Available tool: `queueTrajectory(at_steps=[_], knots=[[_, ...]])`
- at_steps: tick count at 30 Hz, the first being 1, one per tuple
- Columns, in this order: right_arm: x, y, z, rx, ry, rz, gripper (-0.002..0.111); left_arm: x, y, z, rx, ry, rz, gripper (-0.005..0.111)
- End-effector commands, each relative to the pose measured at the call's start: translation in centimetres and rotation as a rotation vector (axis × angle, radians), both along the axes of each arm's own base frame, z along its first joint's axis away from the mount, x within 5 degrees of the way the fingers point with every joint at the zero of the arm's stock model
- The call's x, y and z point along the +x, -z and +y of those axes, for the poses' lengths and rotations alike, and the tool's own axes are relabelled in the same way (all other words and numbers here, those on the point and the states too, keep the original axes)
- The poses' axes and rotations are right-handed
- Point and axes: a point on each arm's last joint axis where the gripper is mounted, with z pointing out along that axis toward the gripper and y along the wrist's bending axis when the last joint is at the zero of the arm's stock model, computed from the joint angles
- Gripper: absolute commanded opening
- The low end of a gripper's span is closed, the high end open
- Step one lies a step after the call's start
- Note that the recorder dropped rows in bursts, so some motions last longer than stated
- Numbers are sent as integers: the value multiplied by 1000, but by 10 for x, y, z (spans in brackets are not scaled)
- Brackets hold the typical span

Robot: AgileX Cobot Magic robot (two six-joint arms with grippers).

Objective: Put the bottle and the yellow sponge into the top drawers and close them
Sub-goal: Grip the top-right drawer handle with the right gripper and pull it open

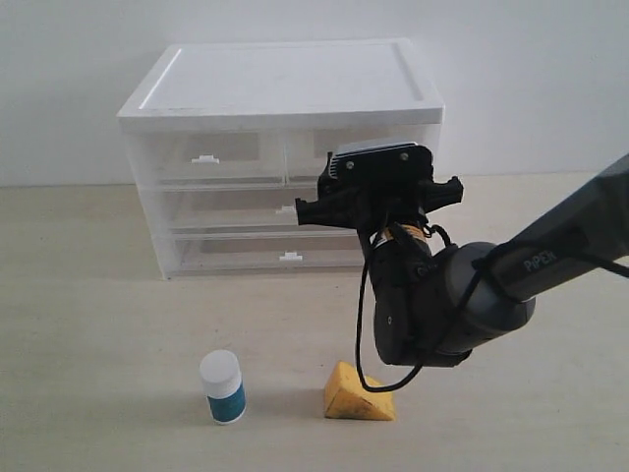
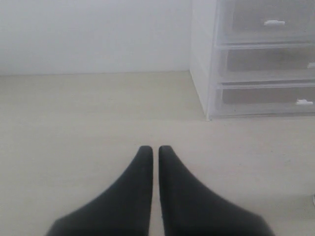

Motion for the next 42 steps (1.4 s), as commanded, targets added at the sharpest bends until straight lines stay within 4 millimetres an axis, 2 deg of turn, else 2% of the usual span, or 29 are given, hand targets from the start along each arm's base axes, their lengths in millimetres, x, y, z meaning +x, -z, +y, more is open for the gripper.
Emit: queueTrajectory(at_steps=[1,6,12,21,30,42], knots=[[8,-7,1,-8,-9,-23,54,0,1,0,-18,-3,-3,4],[8,-6,-1,2,9,-16,-1,0,1,0,-18,-3,-3,4],[2,-3,2,-7,16,2,0,0,1,0,-18,-3,-3,4],[-33,0,8,-44,-19,56,0,0,1,0,-18,-3,-3,4],[-64,-10,8,-26,-29,87,0,0,1,0,-18,-3,-3,4],[-90,-13,11,-15,-28,126,0,0,1,0,-18,-3,-3,4]])
